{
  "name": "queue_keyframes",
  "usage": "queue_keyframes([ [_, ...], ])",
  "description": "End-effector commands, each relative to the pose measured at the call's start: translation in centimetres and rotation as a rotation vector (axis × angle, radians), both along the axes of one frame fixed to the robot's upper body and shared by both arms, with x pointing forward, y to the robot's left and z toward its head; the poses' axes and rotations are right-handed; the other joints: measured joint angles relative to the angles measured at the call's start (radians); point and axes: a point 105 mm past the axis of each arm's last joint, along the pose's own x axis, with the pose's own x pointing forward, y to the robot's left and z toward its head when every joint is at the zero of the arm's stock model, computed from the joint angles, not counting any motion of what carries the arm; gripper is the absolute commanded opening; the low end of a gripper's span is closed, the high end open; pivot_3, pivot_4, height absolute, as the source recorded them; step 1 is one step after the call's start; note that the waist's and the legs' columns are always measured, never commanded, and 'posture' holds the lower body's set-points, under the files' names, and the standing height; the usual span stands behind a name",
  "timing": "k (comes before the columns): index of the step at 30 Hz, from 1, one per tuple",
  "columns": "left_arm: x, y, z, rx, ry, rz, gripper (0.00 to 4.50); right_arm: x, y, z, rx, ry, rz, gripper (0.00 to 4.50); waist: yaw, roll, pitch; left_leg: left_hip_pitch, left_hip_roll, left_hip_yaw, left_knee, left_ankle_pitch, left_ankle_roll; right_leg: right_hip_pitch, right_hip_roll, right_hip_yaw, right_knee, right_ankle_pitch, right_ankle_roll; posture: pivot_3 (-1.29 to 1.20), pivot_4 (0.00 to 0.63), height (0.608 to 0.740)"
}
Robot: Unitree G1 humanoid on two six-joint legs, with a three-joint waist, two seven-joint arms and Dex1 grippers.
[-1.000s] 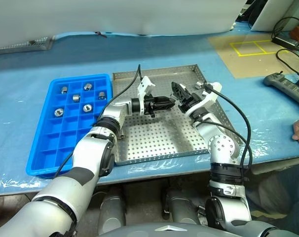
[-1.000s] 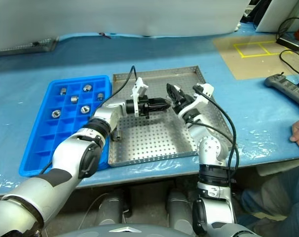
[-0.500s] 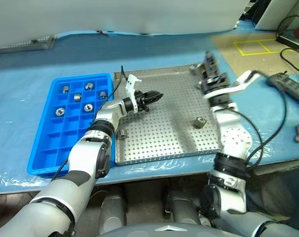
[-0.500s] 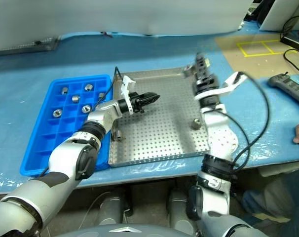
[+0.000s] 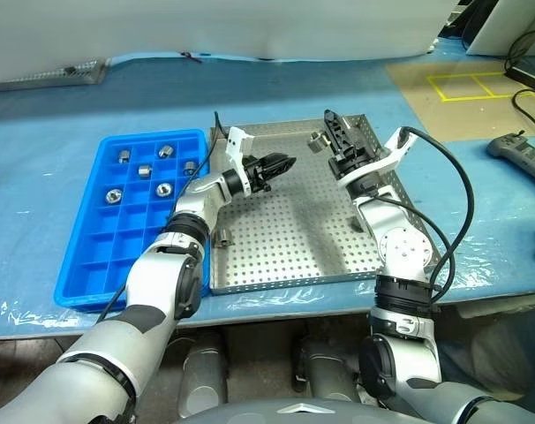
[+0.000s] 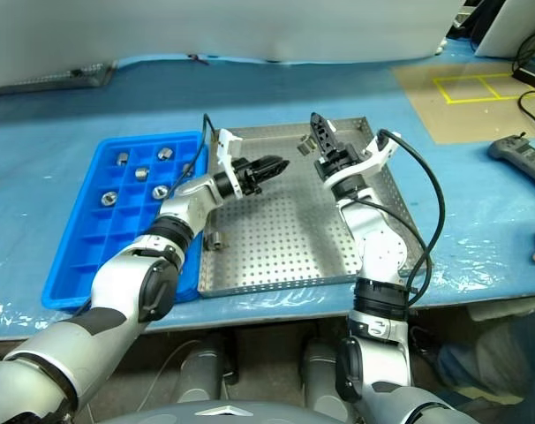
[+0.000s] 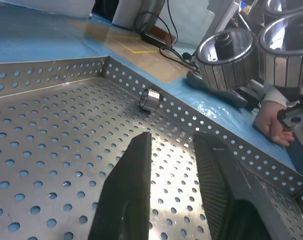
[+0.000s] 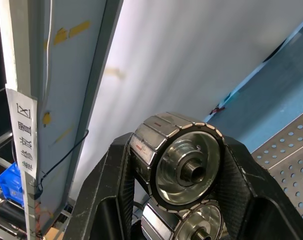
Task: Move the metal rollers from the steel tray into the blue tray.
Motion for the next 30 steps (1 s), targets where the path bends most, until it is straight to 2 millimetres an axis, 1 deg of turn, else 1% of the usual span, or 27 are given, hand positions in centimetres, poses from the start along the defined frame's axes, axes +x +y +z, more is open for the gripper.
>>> queue_keyframes([
  [1,0.5,-0.4,2.4,-0.142,0.040,0.005,2.84,-0.8,0.2,1.8,0.069,-0.071,0.044,1.82,0.001,0.000,0.000,0.000,0.000,0.000,0.000,0.000,0.000,0.000,0.000,0.000,0.000,0.000,0.000,-0.27,0.150,0.740],
  [5,1.0,-0.6,1.8,-0.268,0.233,0.040,4.21,-1.4,0.2,2.7,0.185,-0.096,0.104,1.82,0.001,0.000,0.000,0.000,0.000,0.000,0.000,0.000,0.000,0.000,0.000,0.000,0.000,0.000,0.000,-0.27,0.150,0.740],
  [6,1.0,-0.7,1.7,-0.297,0.272,0.030,4.47,-1.5,0.2,2.9,0.207,-0.101,0.118,1.82,0.001,0.000,0.000,0.000,0.000,0.000,0.000,0.000,0.000,0.000,0.000,0.000,0.000,0.000,0.000,-0.27,0.150,0.740],
  [10,0.2,-1.5,2.0,-0.474,0.476,-0.083,4.47,-2.0,0.3,3.3,0.261,-0.111,0.167,1.82,0.003,0.000,0.000,0.000,0.000,0.000,0.000,0.000,0.000,0.000,0.000,0.000,0.000,0.000,0.000,-0.26,0.150,0.740],
  [14,0.3,-1.1,2.8,-0.698,0.662,-0.128,4.47,-2.4,0.9,3.3,0.266,-0.110,0.200,1.82,0.002,0.000,0.000,0.000,0.000,0.000,0.000,0.000,0.000,0.000,0.000,0.000,0.001,0.000,0.000,-0.27,0.150,0.740],
  [19,-0.3,-1.2,3.5,-0.861,0.828,-0.231,4.47,-2.6,1.7,3.1,0.255,-0.104,0.226,1.82,0.003,0.000,0.000,0.000,0.000,0.000,0.000,0.000,0.000,0.000,0.000,0.000,0.000,0.000,0.000,-0.27,0.150,0.740],
  [20,-0.5,-1.4,3.5,-0.868,0.858,-0.257,4.47,-2.6,1.7,3.1,0.254,-0.103,0.229,1.82,0.003,0.000,0.000,0.000,0.000,0.000,0.000,0.000,0.000,0.000,0.000,0.000,0.000,0.000,0.000,-0.27,0.150,0.740],
  [24,-1.4,-2.2,3.8,-0.883,0.907,-0.332,4.47,-2.7,1.8,3.0,0.251,-0.101,0.231,1.82,0.006,0.000,0.000,0.000,-0.001,0.000,0.000,0.000,0.000,0.000,0.000,0.000,0.000,0.000,0.000,-0.27,0.150,0.740],
  [26,-1.7,-2.6,4.1,-0.877,0.894,-0.356,4.47,-2.6,1.8,2.9,0.247,-0.096,0.230,1.82,0.006,0.000,0.000,-0.001,-0.001,0.000,0.000,0.000,0.000,0.000,0.000,0.000,0.000,0.000,0.000,-0.27,0.150,0.740],
  [30,-2.5,-2.4,5.3,-0.917,0.865,-0.446,4.47,-2.6,1.8,2.7,0.244,-0.090,0.228,1.82,0.004,0.000,0.000,-0.001,-0.001,-0.001,0.000,0.000,0.000,0.000,-0.001,0.000,0.000,0.000,0.000,-0.27,0.150,0.740],
])
